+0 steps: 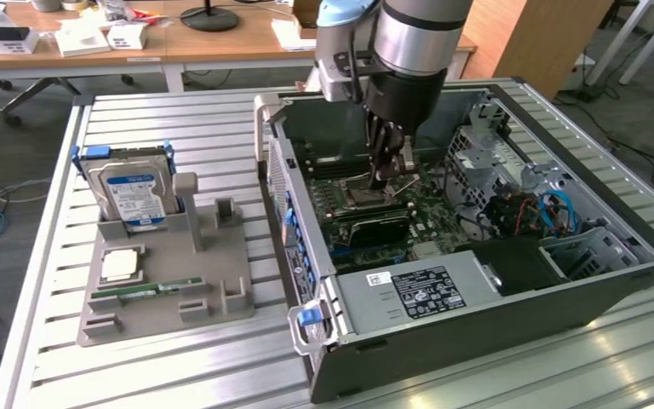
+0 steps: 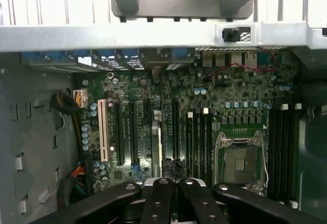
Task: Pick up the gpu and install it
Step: 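Press down on the gpu until it lock into place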
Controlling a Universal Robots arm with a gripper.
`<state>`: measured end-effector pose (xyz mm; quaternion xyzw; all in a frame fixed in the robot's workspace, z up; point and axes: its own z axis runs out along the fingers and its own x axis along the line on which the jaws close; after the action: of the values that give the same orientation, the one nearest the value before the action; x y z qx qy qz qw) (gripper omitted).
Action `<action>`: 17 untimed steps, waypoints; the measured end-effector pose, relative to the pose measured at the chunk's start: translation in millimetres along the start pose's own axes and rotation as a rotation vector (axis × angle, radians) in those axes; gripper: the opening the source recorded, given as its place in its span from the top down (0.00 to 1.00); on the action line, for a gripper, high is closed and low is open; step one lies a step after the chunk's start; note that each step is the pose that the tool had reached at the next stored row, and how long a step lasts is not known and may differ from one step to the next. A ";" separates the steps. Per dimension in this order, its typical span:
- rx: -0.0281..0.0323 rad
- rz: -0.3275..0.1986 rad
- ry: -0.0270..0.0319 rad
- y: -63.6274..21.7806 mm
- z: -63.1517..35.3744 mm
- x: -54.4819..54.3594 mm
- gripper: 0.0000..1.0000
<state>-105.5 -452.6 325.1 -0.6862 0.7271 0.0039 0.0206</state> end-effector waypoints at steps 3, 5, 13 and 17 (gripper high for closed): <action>0.0000 0.001 0.0000 -7.6 0.3 -3.5 0.89; 0.0001 0.000 -0.0004 -9.5 0.4 -3.7 0.89; -0.0112 0.002 0.0012 -10.9 0.4 -4.2 0.89; -0.0143 0.002 0.0013 -10.9 0.5 -4.3 0.89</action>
<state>-94.4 -449.0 325.0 -0.6858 0.7276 0.0086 0.0153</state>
